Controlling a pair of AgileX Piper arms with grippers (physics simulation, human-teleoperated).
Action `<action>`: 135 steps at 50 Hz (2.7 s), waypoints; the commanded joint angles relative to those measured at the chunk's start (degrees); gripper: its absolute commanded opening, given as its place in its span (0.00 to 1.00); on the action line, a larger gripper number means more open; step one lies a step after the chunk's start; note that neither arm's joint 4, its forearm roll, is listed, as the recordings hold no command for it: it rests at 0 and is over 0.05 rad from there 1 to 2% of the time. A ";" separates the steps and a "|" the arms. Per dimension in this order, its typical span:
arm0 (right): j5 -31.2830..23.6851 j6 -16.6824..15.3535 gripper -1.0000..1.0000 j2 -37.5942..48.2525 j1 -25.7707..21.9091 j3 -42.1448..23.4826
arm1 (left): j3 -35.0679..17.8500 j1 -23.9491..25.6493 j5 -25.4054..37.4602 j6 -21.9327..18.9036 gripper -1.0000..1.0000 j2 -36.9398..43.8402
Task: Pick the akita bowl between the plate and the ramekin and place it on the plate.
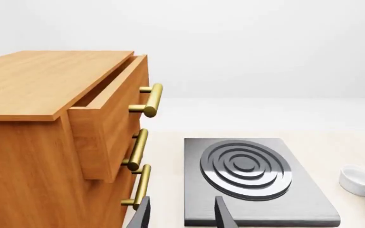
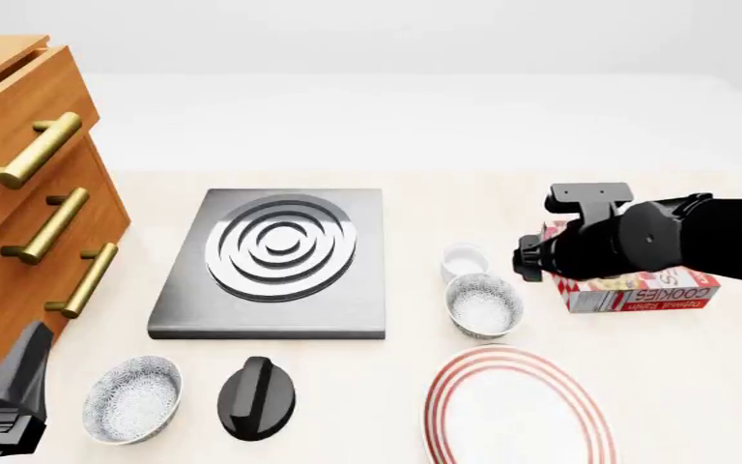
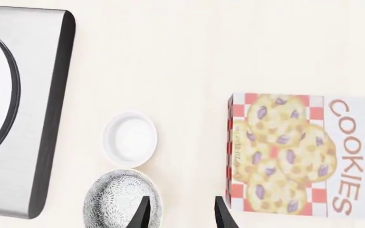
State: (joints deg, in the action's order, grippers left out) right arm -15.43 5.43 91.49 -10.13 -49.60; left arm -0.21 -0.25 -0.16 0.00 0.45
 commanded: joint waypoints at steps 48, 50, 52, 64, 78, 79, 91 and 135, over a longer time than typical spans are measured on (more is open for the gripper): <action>8.68 4.88 1.00 4.96 -4.73 6.47 | -0.01 0.00 0.00 -0.01 1.00 0.00; 8.67 4.82 1.00 4.94 -4.81 6.54 | -0.01 -0.01 0.00 0.01 1.00 0.01; 8.65 4.74 1.00 4.80 -4.74 6.62 | -0.01 0.01 0.00 -0.01 1.00 0.00; 9.12 3.04 0.00 3.42 -3.35 7.46 | -0.01 0.00 0.00 0.01 1.00 0.00; 5.09 2.47 0.00 -2.01 -2.65 6.04 | -0.01 0.01 0.00 0.00 1.00 0.02; 4.60 2.58 0.00 -2.57 -2.79 5.83 | -0.01 0.01 0.00 -0.01 1.00 0.01; 0.56 2.82 0.00 -8.31 -3.92 4.40 | -0.01 0.00 0.00 0.02 1.00 0.01; -11.49 2.87 0.00 -28.66 -9.72 8.40 | -0.01 0.01 0.00 0.00 1.00 0.02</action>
State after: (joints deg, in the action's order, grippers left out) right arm -27.34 8.37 65.27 -18.72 -44.68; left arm -0.23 -0.26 -0.16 0.00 0.45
